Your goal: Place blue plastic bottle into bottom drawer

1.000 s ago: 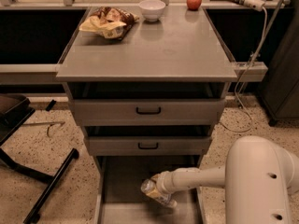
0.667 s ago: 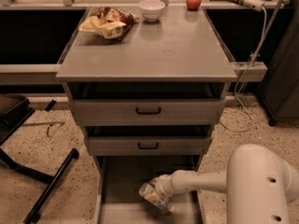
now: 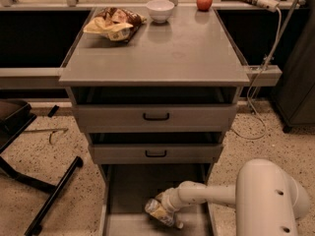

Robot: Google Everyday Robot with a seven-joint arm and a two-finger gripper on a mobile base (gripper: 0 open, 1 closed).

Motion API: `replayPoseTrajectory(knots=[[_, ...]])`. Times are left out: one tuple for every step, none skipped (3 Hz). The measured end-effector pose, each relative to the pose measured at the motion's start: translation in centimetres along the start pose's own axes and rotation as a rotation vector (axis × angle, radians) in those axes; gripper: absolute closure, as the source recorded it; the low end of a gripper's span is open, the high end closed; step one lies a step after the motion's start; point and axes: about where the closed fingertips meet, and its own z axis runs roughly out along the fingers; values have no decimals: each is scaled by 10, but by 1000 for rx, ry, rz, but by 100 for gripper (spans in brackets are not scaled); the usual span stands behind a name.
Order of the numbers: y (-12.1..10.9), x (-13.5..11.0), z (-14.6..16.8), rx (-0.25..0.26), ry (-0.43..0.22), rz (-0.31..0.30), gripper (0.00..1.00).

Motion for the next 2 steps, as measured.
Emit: replayPoseTrajectory(knots=[[3, 8, 8, -15, 2, 14, 100], [3, 9, 9, -16, 2, 15, 81]])
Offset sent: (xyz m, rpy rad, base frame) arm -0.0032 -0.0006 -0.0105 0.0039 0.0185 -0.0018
